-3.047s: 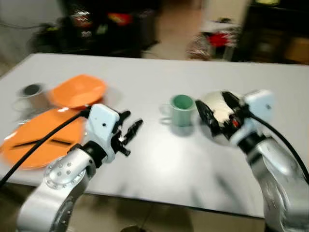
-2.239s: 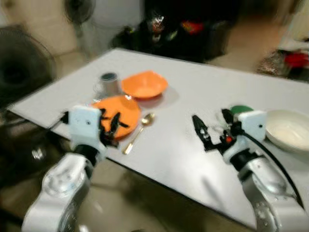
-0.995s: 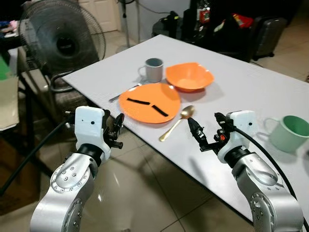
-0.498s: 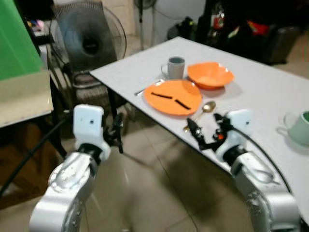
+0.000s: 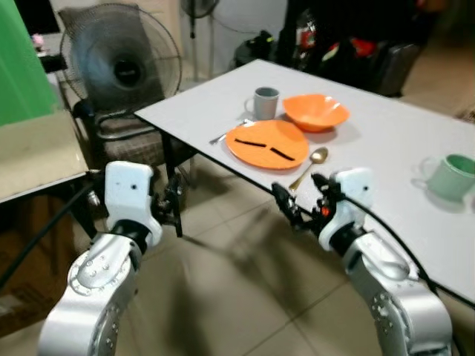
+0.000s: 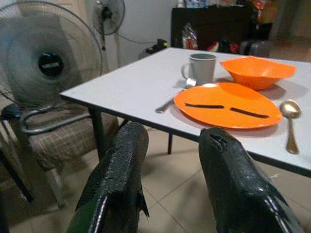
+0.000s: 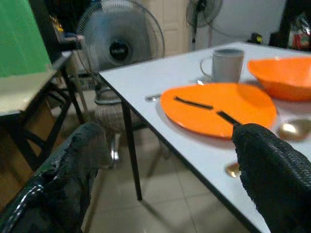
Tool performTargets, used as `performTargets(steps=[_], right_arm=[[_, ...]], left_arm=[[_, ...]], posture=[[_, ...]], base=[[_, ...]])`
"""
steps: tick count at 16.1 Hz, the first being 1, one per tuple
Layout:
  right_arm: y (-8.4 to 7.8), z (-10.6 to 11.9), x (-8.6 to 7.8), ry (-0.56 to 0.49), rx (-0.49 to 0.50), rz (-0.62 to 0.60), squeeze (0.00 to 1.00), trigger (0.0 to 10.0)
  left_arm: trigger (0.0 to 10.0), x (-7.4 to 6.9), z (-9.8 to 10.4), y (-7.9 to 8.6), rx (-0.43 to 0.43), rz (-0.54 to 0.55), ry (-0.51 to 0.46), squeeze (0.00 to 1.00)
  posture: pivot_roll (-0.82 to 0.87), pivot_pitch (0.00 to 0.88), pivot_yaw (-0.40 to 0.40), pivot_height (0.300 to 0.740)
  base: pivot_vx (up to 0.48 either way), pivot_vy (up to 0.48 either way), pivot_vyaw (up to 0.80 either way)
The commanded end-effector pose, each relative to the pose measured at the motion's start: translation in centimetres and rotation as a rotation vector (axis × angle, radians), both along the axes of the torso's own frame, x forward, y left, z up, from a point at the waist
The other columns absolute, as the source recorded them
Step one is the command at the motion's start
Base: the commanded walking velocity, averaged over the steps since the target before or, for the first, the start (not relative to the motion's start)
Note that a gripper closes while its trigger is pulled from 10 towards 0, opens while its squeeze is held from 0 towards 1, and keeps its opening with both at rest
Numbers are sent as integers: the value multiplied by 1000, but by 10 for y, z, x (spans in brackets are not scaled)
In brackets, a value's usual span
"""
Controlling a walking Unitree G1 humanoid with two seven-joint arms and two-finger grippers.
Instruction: Setting the table
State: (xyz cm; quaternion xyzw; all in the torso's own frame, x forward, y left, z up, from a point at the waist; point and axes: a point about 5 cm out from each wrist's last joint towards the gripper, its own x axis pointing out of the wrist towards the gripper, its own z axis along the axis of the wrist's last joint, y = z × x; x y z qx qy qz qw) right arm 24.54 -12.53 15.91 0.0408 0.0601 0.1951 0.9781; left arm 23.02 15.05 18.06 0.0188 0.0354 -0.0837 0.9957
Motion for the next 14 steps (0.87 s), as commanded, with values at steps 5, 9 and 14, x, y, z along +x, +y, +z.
performTargets(steps=[5,9,14], right_arm=[[2,0,3,2,3,25,992,10000],[2,-1,3,5,0,37,988,10000],[3,-2,3,15,6,46,988,10000]], left_arm=[[10000,0,0,0,4,4,-4,0],[10000,-1,0,0,2,6,-5,0],[10000,-2,-1,0,1,2,1,0]], posture=[[-55,0,12,740],[-53,0,7,740],[-47,0,10,740]], base=[[0,286,0],[0,288,0],[0,286,0]])
